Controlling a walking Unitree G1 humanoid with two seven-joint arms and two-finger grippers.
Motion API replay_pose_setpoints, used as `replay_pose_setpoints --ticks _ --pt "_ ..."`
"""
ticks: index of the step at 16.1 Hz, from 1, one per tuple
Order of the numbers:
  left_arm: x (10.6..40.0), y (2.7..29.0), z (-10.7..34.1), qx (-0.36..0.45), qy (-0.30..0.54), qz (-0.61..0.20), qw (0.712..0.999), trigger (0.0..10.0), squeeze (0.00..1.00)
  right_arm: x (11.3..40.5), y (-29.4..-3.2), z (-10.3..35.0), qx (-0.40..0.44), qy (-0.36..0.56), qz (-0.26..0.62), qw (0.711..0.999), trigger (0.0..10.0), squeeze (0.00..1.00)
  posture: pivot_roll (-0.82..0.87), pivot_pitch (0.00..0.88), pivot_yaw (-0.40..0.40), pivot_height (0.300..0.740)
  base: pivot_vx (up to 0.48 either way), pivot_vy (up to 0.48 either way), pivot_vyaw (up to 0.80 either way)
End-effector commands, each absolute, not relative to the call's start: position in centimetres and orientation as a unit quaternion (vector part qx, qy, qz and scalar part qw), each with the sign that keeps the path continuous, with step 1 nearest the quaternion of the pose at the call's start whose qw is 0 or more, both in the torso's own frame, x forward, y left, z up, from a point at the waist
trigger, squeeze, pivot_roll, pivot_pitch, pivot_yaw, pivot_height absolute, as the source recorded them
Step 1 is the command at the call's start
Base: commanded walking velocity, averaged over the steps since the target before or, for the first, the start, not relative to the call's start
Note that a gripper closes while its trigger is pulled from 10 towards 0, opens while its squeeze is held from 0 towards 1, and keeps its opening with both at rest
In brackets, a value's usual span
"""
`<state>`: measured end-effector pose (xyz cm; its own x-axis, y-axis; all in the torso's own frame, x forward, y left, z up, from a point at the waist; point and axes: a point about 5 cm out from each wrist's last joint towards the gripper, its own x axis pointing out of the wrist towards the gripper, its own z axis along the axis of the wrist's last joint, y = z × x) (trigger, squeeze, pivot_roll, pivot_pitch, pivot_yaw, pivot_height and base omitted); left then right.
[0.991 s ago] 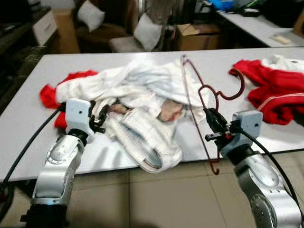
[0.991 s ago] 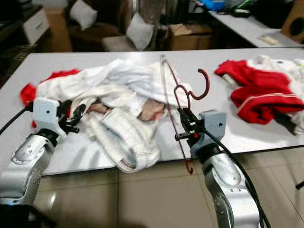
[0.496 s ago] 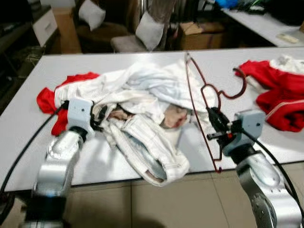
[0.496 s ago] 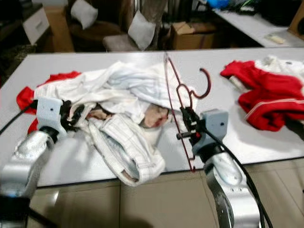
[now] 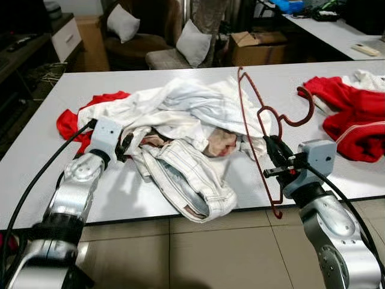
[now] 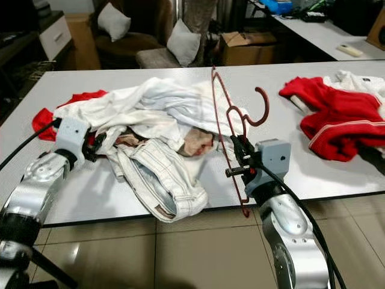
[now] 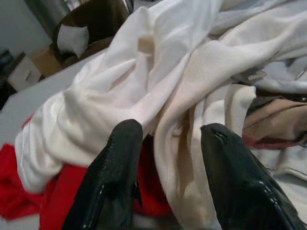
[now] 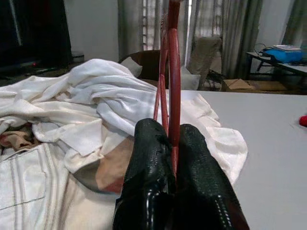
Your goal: Hang hanger
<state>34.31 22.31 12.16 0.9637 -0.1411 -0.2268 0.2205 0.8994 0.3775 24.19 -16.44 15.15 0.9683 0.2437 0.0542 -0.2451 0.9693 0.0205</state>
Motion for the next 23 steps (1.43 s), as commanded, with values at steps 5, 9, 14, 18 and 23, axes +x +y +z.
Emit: replay_pose_setpoints --ticks 5,9,14,18,23 --pt "37.0 22.0 13.9 0.389 0.071 -0.13 0.909 10.0 0.0 24.0 -16.2 15.2 0.013 -0.037 0.118 0.992 10.0 0.0 -0.13 0.0 0.068 0.74 0.0 0.0 0.0" --pt "37.6 21.6 13.0 0.433 0.104 -0.146 0.884 8.7 0.0 23.9 -16.4 15.3 0.011 -0.041 0.108 0.993 10.0 0.0 -0.15 0.0 0.084 0.74 0.0 0.0 0.0" --pt "38.0 21.3 13.4 0.417 0.105 -0.158 0.889 0.0 0.0 23.7 -16.7 15.3 0.009 -0.042 0.096 0.994 10.0 0.0 -0.17 0.0 0.091 0.74 0.0 0.0 0.0" --pt "37.5 19.8 12.3 0.384 0.118 -0.237 0.885 0.0 0.0 23.8 -16.7 15.4 0.005 -0.044 0.097 0.994 10.0 0.0 -0.17 0.0 0.084 0.74 0.0 0.0 0.0" --pt "37.6 19.6 12.5 0.341 0.117 -0.241 0.901 0.0 0.0 23.9 -16.9 15.4 0.0 -0.046 0.093 0.995 10.0 0.0 -0.17 0.0 0.084 0.74 0.0 0.0 0.0"
